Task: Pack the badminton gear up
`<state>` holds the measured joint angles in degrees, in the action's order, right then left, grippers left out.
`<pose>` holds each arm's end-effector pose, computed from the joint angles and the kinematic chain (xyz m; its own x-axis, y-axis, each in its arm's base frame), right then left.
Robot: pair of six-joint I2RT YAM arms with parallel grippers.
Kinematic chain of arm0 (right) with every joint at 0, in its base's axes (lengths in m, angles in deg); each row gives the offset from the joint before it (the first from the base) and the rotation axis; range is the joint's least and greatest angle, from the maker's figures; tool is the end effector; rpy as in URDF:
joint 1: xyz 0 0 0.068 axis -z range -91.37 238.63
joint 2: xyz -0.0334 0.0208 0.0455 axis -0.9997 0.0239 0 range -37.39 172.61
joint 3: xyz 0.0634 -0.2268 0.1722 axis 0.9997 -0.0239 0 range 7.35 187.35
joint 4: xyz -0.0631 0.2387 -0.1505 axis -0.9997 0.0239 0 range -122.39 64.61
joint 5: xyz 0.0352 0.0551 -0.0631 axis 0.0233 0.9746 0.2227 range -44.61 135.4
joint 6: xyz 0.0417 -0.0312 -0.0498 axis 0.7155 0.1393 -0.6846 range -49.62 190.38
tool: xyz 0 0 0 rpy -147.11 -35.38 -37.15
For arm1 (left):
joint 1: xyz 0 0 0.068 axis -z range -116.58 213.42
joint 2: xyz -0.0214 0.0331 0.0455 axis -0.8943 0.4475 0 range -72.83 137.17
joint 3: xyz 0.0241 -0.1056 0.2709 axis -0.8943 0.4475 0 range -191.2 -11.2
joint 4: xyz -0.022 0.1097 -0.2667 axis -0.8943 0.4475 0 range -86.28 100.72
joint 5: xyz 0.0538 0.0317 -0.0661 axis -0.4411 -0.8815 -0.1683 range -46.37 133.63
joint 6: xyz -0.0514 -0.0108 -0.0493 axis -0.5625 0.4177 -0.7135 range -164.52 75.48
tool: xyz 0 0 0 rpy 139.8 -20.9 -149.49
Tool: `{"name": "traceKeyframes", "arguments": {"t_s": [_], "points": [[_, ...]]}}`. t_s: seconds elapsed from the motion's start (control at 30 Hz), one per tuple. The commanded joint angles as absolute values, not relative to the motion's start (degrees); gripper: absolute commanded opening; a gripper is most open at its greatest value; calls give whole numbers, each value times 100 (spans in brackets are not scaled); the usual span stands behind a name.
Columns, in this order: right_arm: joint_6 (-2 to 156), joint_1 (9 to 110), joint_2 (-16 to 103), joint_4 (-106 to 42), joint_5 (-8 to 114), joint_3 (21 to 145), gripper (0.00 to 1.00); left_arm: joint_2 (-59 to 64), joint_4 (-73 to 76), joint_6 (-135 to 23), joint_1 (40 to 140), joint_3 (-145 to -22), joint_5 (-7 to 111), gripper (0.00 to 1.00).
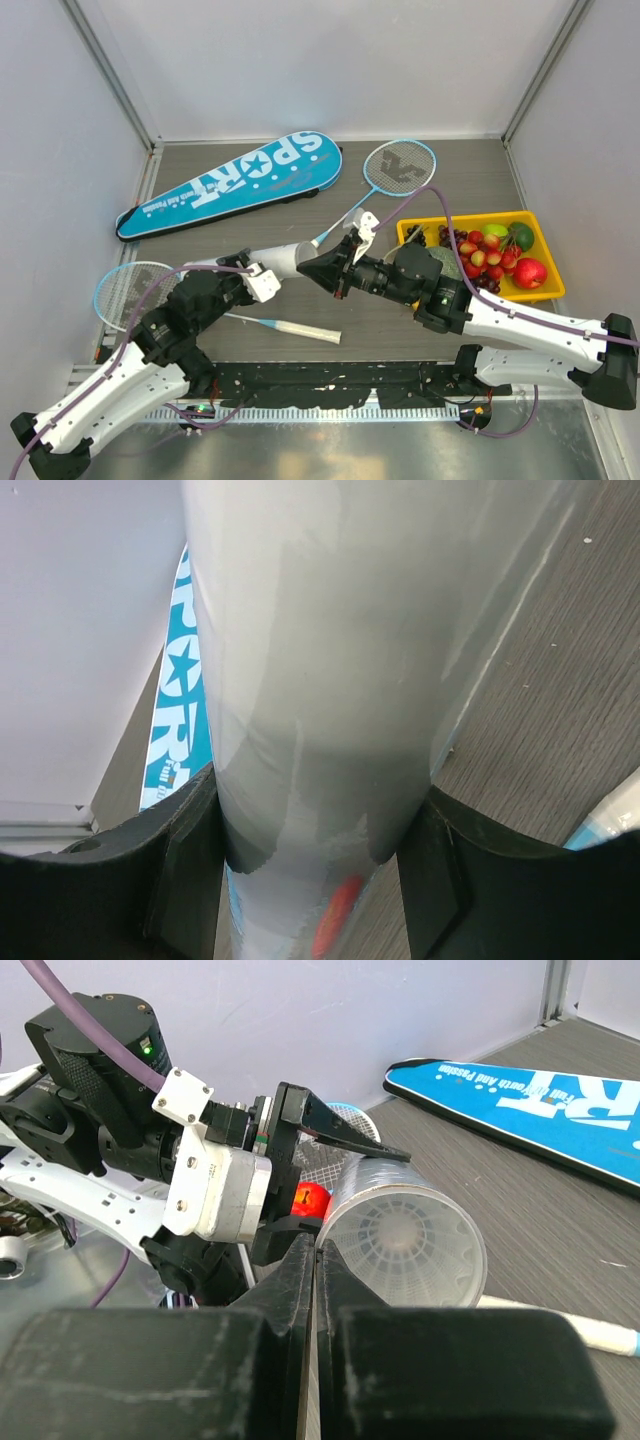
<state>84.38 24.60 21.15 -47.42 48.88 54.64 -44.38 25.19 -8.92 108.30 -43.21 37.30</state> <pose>0.1220 0.2587 0.3694 -0.1955 0.1500 -0.9692 -0.9035 0.3568 0.2375 0.1235 -0.1137 0.2847 0.1878 0.6294 -0.7541 0.6367 0.5065 0.5814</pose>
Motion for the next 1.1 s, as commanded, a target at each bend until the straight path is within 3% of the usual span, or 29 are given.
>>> {"name": "traceKeyframes", "arguments": {"t_s": [0.0, 0.17, 0.4, 0.57, 0.73, 0.93, 1.07], "points": [[8506, 2464, 2132, -5252, 4671, 5411, 6, -4541, 2015, -875, 10859, -4442, 4064, 0], [8637, 2464, 1992, -5007, 4636, 5542, 32, -4523, 2015, -892, 10859, -4442, 4055, 0], [8822, 2464, 1640, -4743, 4557, 5595, 42, -4523, 2007, -927, 10859, -4451, 4037, 0], [8919, 2464, 1297, -4462, 4557, 5700, 57, -4514, 2007, -963, 10859, -4459, 4029, 0], [8954, 2473, 1068, -3830, 3926, 5867, 83, -4523, 2007, -962, 10859, -4460, 4055, 0], [9024, 2569, 1112, -3284, 3853, 6034, 96, -4681, 1919, -954, 10859, -4389, 4292, 0], [9086, 2649, 1366, -2976, 4449, 6219, 97, -4760, 1848, -936, 10859, -4337, 4336, 0]]}}
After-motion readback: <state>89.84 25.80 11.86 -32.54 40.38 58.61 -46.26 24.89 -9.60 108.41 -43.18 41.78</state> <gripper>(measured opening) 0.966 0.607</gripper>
